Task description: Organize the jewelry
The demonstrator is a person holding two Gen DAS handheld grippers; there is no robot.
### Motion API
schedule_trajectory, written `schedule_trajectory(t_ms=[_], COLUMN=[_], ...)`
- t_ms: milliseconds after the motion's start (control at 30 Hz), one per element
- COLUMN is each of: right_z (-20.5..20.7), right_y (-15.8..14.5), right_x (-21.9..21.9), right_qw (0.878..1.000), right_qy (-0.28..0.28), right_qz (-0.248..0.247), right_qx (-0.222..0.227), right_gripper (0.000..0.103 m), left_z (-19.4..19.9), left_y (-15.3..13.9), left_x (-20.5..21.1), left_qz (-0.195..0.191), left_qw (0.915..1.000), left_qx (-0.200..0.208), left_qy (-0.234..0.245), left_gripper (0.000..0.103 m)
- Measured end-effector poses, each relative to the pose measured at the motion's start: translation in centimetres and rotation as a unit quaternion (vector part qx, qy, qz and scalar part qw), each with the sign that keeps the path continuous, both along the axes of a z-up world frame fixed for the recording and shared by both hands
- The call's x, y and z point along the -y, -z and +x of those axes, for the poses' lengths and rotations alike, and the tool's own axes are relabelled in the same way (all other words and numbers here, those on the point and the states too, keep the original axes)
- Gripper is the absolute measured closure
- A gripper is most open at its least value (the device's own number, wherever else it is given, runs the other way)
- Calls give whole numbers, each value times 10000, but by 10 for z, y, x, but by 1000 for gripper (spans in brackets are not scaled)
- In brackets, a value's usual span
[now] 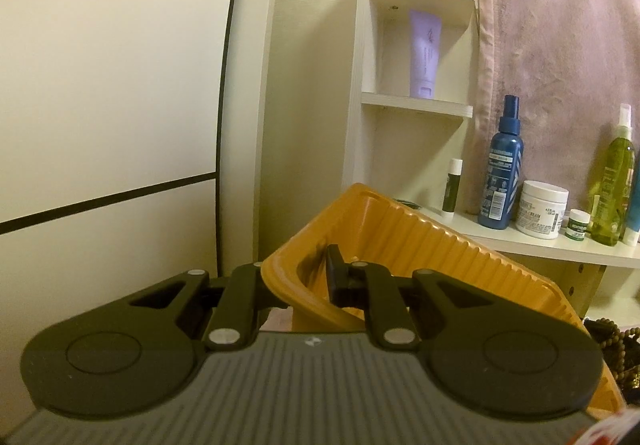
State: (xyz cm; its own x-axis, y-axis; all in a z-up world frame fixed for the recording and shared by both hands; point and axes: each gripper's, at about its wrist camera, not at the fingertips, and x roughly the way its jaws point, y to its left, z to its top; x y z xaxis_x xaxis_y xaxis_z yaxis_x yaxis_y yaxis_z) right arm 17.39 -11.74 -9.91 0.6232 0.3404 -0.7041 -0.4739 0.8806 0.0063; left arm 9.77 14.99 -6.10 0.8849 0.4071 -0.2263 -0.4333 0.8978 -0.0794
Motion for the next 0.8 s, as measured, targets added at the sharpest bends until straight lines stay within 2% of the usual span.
schedule_trajectory(t_ms=[267,433,600,800], right_z=[-2,0,-3,-1], right_y=[-8,-35,-59,-51], right_x=[4,14,4,-21], right_qw=[9999,9974,9916,9924], right_qy=[91,216,-147,-435], right_qz=[82,664,1283,1143], right_qx=[74,155,101,-149], right_gripper=[85,85,84,84], left_z=[0,1,3,4], left_y=[0,-1,-2,-2], left_x=[0,0,0,0], left_qz=[10,17,25,50], left_qw=[10000,10000,9999,9997], left_qx=[-25,-62,-123,-245], left_qy=[13,12,19,18], left_gripper=[89,89,89,89])
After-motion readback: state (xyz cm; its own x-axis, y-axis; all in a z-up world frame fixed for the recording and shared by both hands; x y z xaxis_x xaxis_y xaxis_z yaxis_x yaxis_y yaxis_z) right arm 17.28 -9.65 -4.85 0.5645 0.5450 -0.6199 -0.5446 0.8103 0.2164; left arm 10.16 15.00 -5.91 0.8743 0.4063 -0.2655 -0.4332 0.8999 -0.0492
